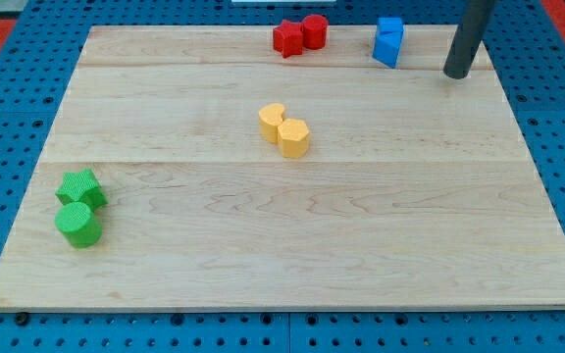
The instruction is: Point at the blue triangle
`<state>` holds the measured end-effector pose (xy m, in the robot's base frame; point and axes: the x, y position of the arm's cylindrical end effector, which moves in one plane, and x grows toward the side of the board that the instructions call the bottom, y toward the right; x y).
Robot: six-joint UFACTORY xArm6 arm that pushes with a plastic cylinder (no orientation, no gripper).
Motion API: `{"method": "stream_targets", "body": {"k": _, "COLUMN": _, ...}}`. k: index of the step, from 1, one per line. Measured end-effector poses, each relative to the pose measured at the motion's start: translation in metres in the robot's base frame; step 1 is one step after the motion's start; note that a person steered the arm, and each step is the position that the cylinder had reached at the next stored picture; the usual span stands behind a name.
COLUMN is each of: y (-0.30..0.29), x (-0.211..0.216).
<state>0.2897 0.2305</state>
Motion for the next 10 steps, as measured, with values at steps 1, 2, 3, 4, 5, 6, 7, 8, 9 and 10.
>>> {"method": "stream_targets", "body": {"k": 1, "y": 0.000, "x": -0.016}}
{"method": "stream_targets", "body": {"k": 2, "y": 0.000, "x": -0.026}}
{"method": "stream_targets", "body": {"k": 3, "y": 0.000, "x": -0.036}}
{"method": "stream_targets", "body": {"k": 4, "y": 0.000, "x": -0.044}}
{"method": "stream_targets", "body": {"k": 5, "y": 0.000, "x": -0.051}}
{"method": "stream_targets", "body": {"k": 6, "y": 0.000, "x": -0.007}}
{"method": "stream_targets", "body": {"k": 7, "y": -0.037, "x": 0.046}}
{"method": "stream_targets", "body": {"k": 8, "y": -0.113, "x": 0.040}}
{"method": "stream_targets", "body": {"k": 9, "y": -0.130, "x": 0.008}}
{"method": "stream_targets", "body": {"k": 10, "y": -0.136, "x": -0.020}}
